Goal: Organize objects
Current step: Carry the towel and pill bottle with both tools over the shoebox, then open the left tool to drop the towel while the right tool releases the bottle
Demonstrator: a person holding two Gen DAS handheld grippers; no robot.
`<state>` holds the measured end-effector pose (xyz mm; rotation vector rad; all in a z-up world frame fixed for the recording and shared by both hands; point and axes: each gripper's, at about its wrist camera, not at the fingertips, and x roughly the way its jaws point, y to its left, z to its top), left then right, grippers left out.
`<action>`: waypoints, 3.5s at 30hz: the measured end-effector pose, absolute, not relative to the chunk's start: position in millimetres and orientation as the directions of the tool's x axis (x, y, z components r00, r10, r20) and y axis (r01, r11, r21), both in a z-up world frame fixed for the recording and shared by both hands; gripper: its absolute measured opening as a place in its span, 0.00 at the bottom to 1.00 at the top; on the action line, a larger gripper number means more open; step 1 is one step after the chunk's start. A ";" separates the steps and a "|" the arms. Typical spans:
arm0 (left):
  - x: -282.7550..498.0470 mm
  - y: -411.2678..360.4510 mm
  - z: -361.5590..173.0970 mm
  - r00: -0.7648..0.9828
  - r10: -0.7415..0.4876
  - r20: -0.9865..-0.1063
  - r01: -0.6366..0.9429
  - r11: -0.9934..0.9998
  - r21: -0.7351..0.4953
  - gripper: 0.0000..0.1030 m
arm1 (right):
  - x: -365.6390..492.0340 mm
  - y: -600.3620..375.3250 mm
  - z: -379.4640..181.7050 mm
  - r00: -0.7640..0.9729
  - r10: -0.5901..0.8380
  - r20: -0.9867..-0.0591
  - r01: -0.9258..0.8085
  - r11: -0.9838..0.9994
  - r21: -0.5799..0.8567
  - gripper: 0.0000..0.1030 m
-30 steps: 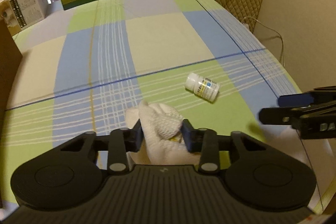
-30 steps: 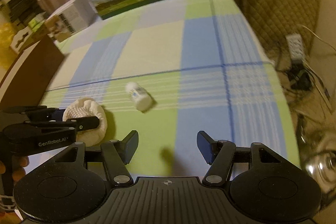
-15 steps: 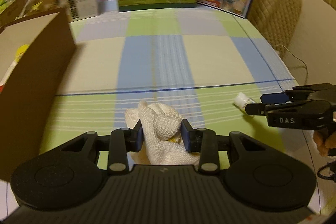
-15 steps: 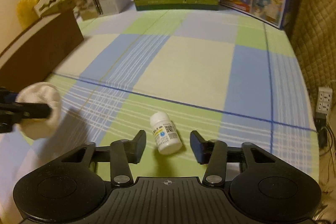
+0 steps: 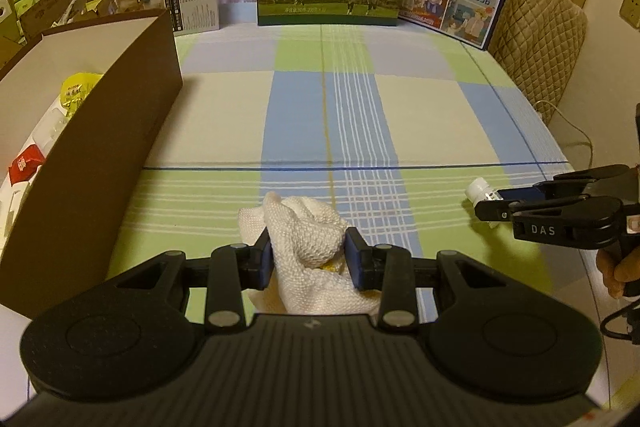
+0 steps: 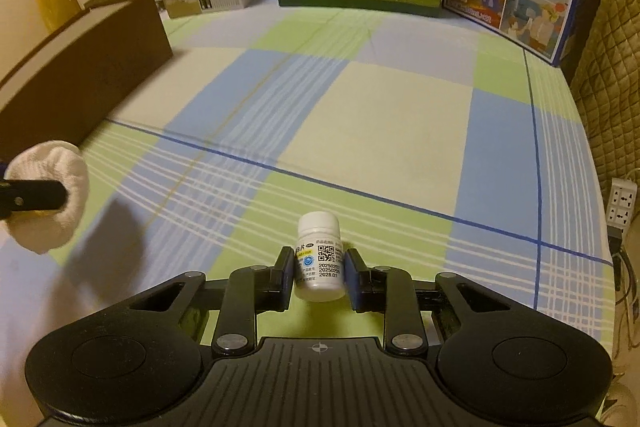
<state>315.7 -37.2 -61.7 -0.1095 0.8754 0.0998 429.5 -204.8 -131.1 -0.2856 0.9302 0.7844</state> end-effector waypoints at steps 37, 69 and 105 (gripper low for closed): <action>193.0 132.4 43.9 0.776 0.148 -0.613 -0.266 0.958 -0.106 0.31 | 268.7 -36.3 -6.9 0.192 0.769 -0.609 -0.853 0.438 0.284 0.23; 208.5 274.0 12.6 0.710 0.153 -0.687 -0.305 0.947 -0.105 0.31 | 257.7 110.0 -39.7 0.177 0.715 -0.676 -0.846 0.462 0.267 0.23; 253.0 308.4 -26.1 0.631 0.106 -0.769 -0.269 0.959 -0.089 0.56 | 279.1 145.0 -67.0 0.190 0.623 -0.759 -0.817 0.529 0.230 0.23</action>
